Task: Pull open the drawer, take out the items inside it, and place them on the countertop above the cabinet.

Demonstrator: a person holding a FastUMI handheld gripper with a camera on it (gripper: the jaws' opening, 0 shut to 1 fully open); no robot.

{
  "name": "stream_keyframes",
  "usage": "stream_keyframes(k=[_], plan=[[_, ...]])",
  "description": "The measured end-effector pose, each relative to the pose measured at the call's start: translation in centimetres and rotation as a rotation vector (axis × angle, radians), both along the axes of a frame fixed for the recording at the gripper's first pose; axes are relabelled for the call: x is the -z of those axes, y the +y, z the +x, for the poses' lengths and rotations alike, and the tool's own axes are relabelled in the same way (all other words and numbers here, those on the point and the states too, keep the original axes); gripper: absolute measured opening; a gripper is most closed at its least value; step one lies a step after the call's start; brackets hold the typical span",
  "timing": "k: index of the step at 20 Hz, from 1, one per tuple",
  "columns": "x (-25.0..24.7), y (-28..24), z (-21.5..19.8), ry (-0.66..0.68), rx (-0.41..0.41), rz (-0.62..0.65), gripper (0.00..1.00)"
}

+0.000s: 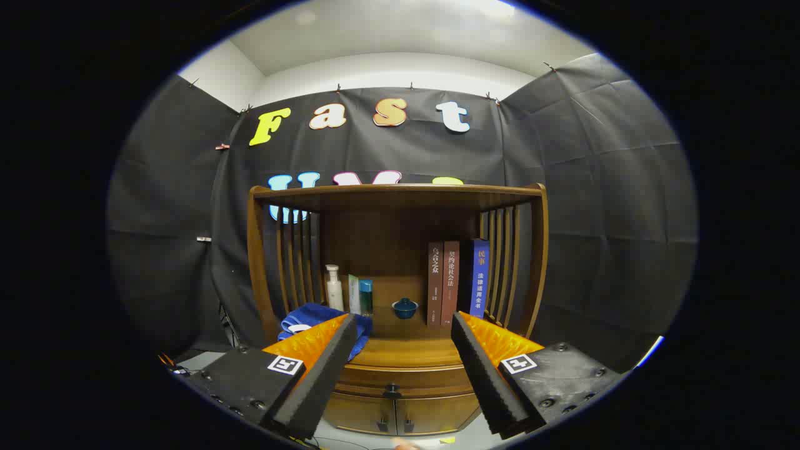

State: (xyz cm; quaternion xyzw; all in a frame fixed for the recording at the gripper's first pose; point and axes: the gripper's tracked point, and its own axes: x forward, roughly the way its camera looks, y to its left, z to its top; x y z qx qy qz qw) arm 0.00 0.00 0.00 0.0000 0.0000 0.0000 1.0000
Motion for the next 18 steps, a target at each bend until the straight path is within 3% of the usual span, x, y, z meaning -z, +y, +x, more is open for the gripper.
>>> stream_keyframes(k=[18], plan=[[-0.11,0.05,-0.21,0.001,0.004,0.012,0.99]])
